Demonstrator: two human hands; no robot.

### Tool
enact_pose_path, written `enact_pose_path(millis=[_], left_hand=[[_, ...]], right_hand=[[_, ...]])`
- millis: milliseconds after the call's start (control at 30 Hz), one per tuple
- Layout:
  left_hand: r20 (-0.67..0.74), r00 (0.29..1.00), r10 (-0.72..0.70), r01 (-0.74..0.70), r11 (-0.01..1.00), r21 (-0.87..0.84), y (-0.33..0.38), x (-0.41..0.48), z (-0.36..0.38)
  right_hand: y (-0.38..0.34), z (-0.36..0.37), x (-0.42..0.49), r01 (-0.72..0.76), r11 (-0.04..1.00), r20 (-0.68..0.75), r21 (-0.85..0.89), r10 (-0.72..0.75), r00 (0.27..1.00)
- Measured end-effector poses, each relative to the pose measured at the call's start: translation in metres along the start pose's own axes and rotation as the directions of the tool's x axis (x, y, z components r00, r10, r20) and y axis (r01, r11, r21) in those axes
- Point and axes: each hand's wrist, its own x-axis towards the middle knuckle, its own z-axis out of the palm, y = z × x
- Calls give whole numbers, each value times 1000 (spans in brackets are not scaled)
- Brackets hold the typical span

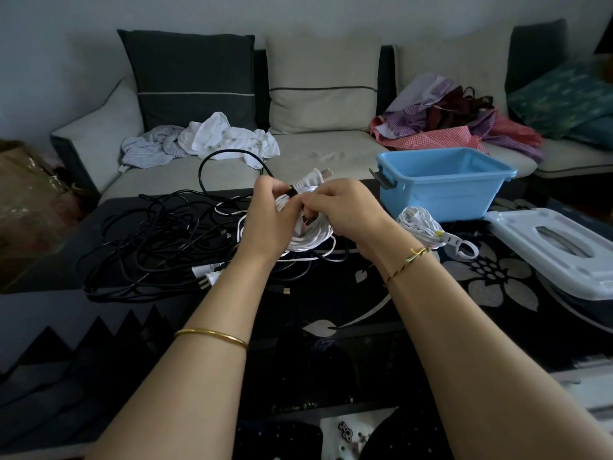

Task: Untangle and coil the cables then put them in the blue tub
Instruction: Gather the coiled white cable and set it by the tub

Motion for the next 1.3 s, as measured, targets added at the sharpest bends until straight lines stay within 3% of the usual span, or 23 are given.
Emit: enact_pose_path(millis=[300,467,667,900,1167,1300], left_hand=[[169,985,37,-52,995,85,-1,-6,9],[292,955,39,-106,970,219,7,-11,18],[302,952,50,-85,991,104,8,-13,19],[321,946,37,-62,996,67,10,-13,16],[317,947,58,-100,988,118,7,-11,16],[256,963,88,-127,982,140,10,-11,16]], right_hand=[[-6,-3,4,6,998,-142,-68,-15,990],[2,-9,10,11,856,-195,-517,-131,972],[14,-12,16,36,975,-178,-221,-76,981],[17,-12,17,21,999,-197,-42,-29,980],[19,-9,17,5,1000,-228,11,-2,974],[17,-7,17,51,995,-245,-84,-70,967]])
